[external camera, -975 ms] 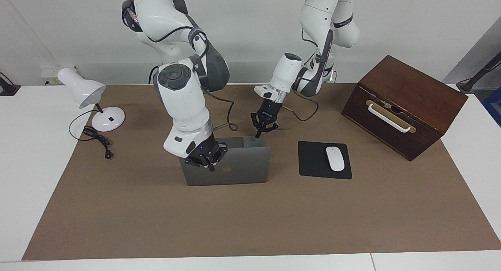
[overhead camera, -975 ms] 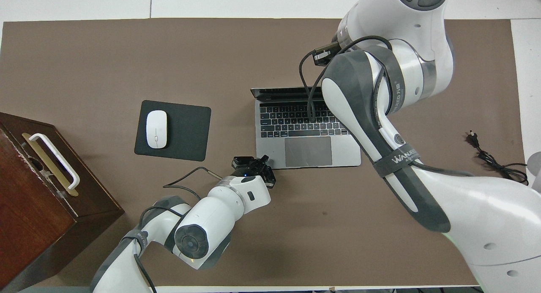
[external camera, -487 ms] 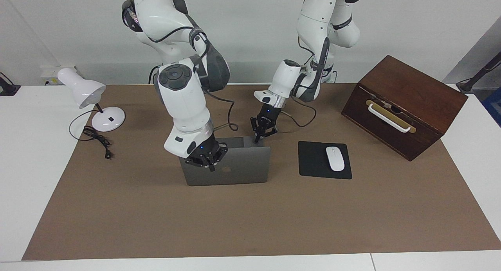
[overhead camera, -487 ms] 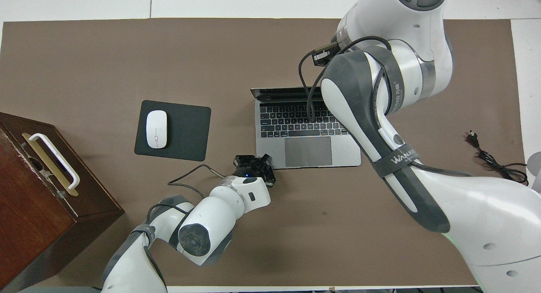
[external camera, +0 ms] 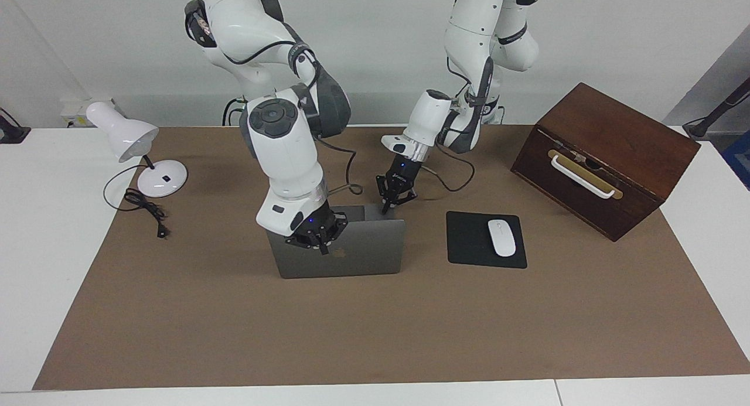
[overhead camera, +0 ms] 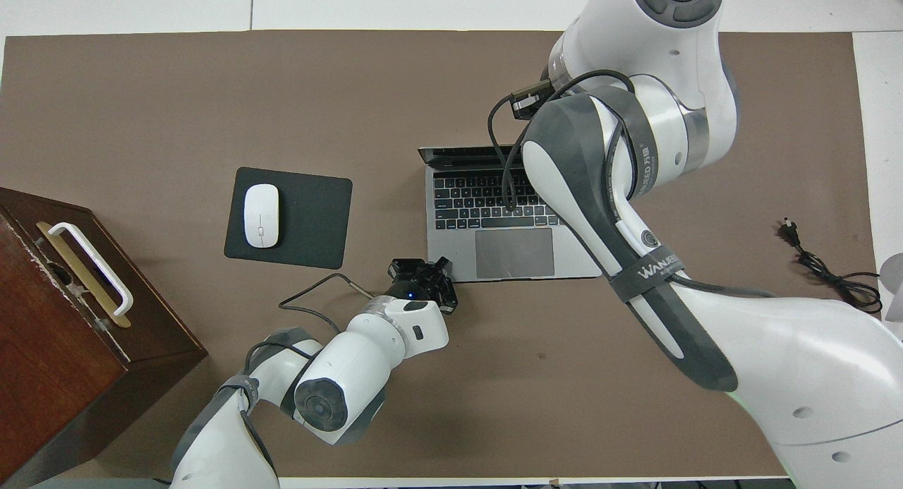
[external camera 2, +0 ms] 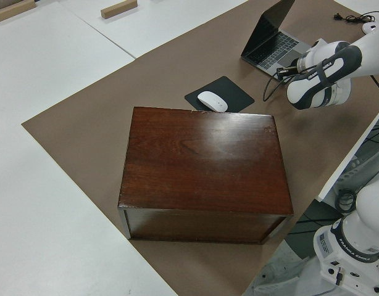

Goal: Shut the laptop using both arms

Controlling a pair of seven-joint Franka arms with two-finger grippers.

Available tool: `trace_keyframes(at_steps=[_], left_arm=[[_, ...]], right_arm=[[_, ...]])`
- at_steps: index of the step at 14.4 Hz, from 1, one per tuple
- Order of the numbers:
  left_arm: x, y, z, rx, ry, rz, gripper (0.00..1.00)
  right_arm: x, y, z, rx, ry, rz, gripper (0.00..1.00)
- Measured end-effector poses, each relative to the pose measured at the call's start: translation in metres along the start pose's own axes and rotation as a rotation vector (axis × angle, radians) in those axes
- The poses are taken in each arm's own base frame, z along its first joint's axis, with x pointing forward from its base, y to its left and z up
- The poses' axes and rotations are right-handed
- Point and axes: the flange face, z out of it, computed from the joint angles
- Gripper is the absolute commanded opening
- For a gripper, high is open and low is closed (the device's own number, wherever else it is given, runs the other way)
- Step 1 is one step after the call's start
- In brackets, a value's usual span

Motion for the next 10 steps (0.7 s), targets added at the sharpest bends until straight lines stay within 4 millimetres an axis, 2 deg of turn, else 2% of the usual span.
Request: trace_keyframes(at_steps=[10], left_arm=[[0.0, -0.006, 0.0, 0.008, 0.002, 0.067, 0.0]], right_arm=[[-0.01, 0.0, 0.02, 0.0, -0.049, 0.03, 0.0]])
